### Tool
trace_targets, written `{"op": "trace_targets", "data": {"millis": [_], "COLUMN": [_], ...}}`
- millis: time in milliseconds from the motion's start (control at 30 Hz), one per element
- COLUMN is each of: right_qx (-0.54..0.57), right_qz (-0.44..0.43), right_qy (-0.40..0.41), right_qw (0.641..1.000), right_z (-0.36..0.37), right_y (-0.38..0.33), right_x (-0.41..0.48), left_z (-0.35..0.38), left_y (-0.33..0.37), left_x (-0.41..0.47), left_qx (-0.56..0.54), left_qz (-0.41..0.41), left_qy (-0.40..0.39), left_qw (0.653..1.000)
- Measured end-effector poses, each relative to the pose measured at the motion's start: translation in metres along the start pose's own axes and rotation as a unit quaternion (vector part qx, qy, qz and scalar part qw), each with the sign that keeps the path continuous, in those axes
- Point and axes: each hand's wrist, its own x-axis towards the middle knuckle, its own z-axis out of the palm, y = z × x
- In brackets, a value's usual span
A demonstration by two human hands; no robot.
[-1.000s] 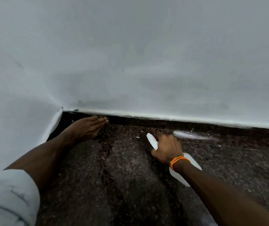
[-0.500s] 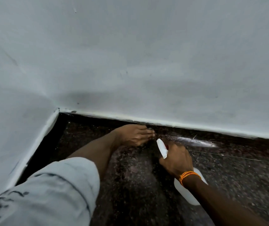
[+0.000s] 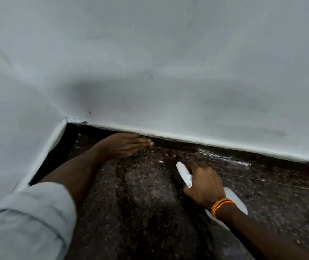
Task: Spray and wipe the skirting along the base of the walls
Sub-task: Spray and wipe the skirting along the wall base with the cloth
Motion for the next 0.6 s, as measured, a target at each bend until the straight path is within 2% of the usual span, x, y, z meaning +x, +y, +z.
{"op": "trace_targets", "data": {"millis": [133,233,333,500,600], "right_qx": [-0.012,-0.027,-0.015,-0.024,-0.036], "right_qz": [0.015,0.015,0.030,0.001,-0.029], "right_qy": [0.003,-0.001,-0.011,-0.015,-0.011], "right_qw": [1.000,1.000,0.999,1.000,0.999], "right_z": [0.003,0.002,-0.001,0.000,0.006], "right_y": [-0.010,-0.019,-0.027,-0.045,-0.059], "right_x": [0.001,-0.004,-0.002,0.008,0.014], "left_z": [-0.023,-0.033,-0.044,-0.054,-0.080], "left_y": [0.012,0.015,0.004,-0.008,-0.006], "left_x": [0.074,0.093,0.051,-0.073,-0.117], "left_qx": [0.013,-0.015,0.008,0.100,0.070], "left_qz": [0.073,0.075,0.085,-0.019,-0.131], "left_qy": [0.038,-0.022,-0.092,-0.288,-0.294], "left_qw": [0.997,0.997,0.992,0.952,0.944]}}
